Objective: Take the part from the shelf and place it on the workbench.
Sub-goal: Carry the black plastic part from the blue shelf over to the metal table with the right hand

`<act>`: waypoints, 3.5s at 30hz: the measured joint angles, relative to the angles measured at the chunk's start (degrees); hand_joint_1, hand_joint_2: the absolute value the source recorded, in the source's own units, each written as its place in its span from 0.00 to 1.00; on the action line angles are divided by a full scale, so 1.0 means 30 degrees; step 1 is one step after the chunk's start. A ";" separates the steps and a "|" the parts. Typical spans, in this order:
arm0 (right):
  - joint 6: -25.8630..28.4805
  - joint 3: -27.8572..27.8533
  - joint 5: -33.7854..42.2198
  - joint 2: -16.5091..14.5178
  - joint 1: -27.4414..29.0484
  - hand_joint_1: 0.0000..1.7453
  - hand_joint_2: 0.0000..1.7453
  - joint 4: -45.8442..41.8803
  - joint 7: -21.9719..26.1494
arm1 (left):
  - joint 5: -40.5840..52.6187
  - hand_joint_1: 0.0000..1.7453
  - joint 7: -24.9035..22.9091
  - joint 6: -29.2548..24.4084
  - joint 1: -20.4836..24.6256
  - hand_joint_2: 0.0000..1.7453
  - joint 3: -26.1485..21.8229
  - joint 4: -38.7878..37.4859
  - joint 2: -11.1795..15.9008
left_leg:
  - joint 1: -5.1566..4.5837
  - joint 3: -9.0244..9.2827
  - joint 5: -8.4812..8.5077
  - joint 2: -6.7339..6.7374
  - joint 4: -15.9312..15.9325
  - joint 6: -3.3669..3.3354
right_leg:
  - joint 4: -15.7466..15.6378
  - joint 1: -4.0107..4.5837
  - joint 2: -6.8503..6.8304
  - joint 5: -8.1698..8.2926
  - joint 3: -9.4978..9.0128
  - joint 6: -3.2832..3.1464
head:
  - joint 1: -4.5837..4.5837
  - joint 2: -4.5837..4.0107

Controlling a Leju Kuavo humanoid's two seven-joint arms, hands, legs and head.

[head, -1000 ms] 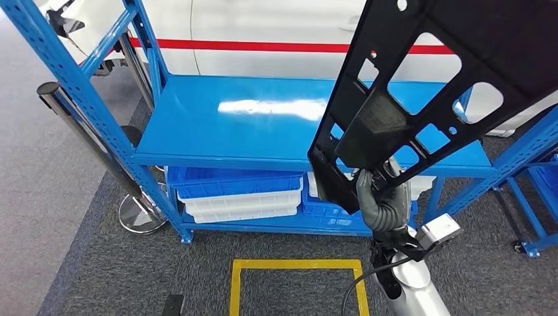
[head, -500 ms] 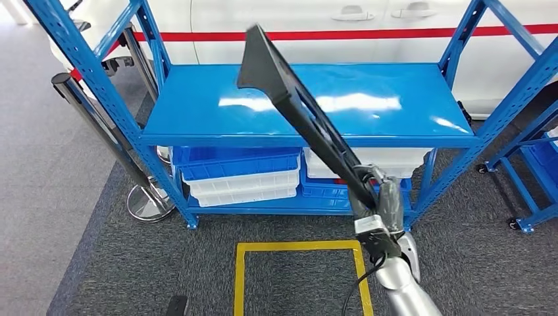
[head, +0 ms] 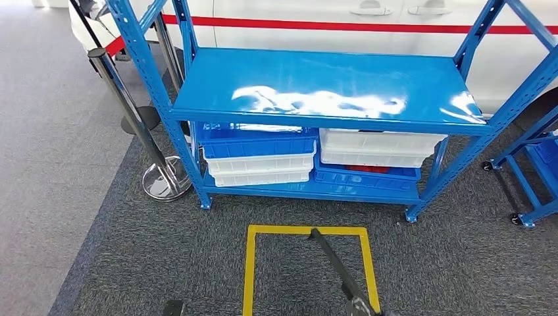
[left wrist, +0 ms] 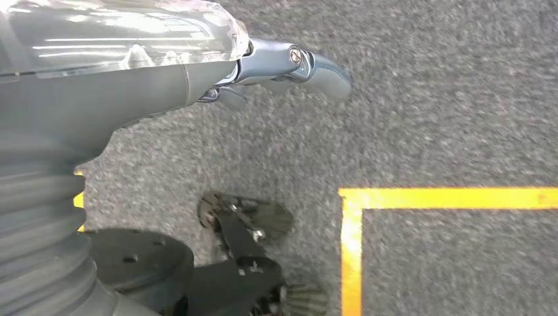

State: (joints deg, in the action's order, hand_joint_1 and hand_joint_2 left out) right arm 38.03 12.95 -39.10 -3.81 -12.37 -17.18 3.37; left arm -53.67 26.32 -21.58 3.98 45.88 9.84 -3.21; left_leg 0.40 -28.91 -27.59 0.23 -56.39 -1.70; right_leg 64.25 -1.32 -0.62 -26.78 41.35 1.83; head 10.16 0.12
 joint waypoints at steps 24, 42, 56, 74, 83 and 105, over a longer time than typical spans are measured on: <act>0.0707 0.2626 -1.6519 0.6763 -0.9877 1.00 1.00 -1.3463 -0.1250 | 0.0355 0.00 -0.0450 0.0705 0.0428 1.00 0.0643 -0.0015 0.0005 | -0.0094 -0.0171 -0.0475 0.0016 -0.1278 0.0658 | -0.1817 0.0164 -0.0117 0.1881 -0.0820 -0.0691 | 0.0024 0.0003; -0.8968 0.0889 2.6780 0.3478 -0.5057 1.00 1.00 -1.8740 1.2219 | -0.0723 0.00 -0.0108 0.0947 0.0108 1.00 0.0583 -0.0016 0.0057 | -0.0196 -0.2933 0.2254 -0.0101 -0.0507 0.0619 | -0.1867 0.0165 0.0112 -0.0460 -0.3321 -0.0602 | 0.0031 0.0000; -0.7195 0.2257 1.6300 0.1784 -0.1820 1.00 1.00 -2.3701 1.2248 | -0.2023 0.00 0.1674 0.2136 0.0140 1.00 -0.0187 -0.0025 0.0268 | -0.0340 0.0197 -0.0174 -0.0126 -0.0145 0.0444 | -0.2037 0.0334 -0.0061 0.1356 -0.1574 -0.0931 | 0.0036 0.0002; -0.6512 0.2517 1.6759 0.1656 -0.0738 1.00 1.00 -2.3756 1.1991 | -0.2020 0.00 0.0679 0.2269 0.0206 1.00 -0.0648 -0.0029 0.0282 | -0.0055 -0.1129 0.0031 0.0092 -0.0847 0.1065 | -0.1454 0.0035 0.0166 0.0276 -0.2093 -0.0873 | 0.0064 0.0003; -0.4823 0.2519 1.4960 0.1654 -0.0623 1.00 1.00 -2.3681 1.1820 | -0.2042 0.00 0.0913 0.2097 0.0084 1.00 -0.0648 -0.0029 0.0291 | 0.0022 -0.1614 -0.0525 0.0053 -0.2743 0.1073 | -0.1513 0.0176 0.0204 0.0546 -0.1965 -0.1205 | 0.0066 0.0003; -0.2288 0.2648 1.2328 0.1707 -0.0804 1.00 1.00 -2.3774 1.1522 | -0.2002 0.00 0.0594 0.1969 0.0329 1.00 -0.0627 -0.0029 0.0198 | -0.0227 -0.1194 0.0787 0.0331 -0.0332 -0.0054 | -0.0369 -0.0025 0.0305 0.0237 -0.0907 -0.0058 | 0.0057 0.0003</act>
State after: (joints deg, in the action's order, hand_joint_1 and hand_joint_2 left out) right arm 31.17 20.90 -2.12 1.31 -14.78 -88.50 37.93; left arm -59.67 28.10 -15.68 4.97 44.00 9.75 -2.62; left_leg -0.29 -32.49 -25.22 1.22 -57.39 -1.86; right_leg 63.15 -1.39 0.30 -26.07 38.63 1.65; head 10.33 0.13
